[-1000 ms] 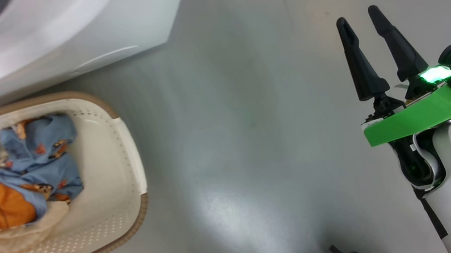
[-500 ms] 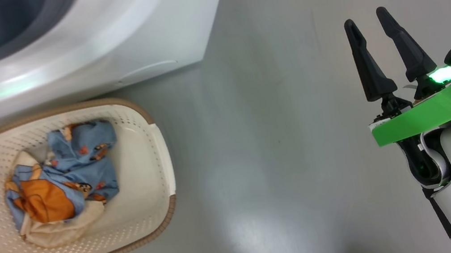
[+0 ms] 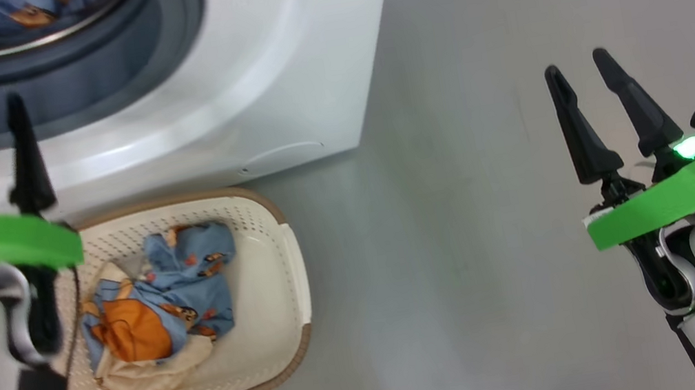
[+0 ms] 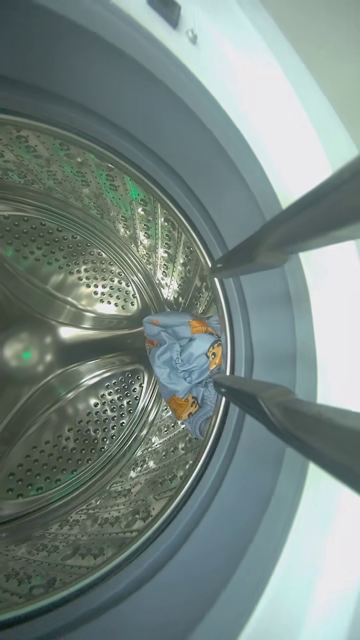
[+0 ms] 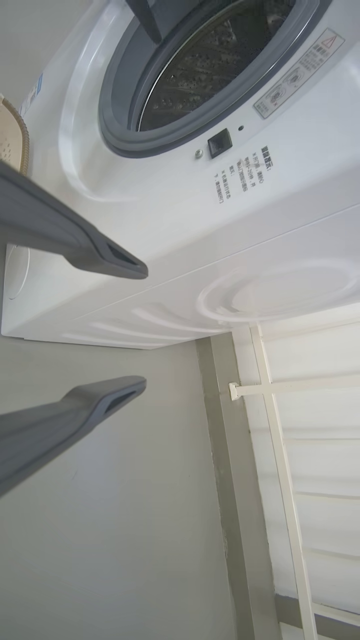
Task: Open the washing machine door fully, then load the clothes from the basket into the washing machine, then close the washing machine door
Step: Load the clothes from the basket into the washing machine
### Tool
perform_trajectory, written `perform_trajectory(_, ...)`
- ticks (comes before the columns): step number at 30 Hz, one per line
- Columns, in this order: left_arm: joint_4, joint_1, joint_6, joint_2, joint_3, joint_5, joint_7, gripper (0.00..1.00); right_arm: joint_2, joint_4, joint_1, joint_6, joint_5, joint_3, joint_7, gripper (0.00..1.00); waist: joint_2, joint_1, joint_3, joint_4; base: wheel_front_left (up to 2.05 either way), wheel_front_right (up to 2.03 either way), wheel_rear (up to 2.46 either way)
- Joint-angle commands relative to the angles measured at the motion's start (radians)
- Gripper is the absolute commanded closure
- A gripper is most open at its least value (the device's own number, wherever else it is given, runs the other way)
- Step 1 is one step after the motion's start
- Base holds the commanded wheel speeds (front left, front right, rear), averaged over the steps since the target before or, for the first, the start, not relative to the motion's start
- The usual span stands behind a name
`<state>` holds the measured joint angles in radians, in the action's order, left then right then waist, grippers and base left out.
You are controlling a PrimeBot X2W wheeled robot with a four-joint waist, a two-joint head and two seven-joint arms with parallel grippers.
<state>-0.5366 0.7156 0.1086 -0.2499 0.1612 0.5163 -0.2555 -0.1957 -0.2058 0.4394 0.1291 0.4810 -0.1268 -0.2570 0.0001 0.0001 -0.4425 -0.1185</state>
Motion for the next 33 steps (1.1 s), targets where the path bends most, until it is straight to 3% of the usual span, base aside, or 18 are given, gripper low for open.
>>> perform_trajectory(1,0.046,-0.030,-0.007,-0.033,-0.036,-0.014,-0.006,0.00,-0.010,0.020,-0.027,0.002,-0.011,-0.021,-0.005,0.00,-0.0001,-0.0001,0.048,0.039,0.00,0.00,0.00)
perform_trajectory(15,0.216,-0.274,-0.024,0.028,-0.085,-0.087,-0.006,0.00,-0.031,-0.007,-0.077,0.002,-0.010,-0.043,-0.005,0.00,-0.0001,-0.0001,0.178,0.096,0.00,0.00,0.00)
perform_trajectory(33,0.394,-0.536,-0.041,0.121,-0.154,-0.130,-0.006,0.00,-0.038,-0.023,-0.168,0.002,-0.008,-0.054,-0.005,0.00,-0.0001,-0.0001,0.310,0.119,0.00,0.00,0.00)
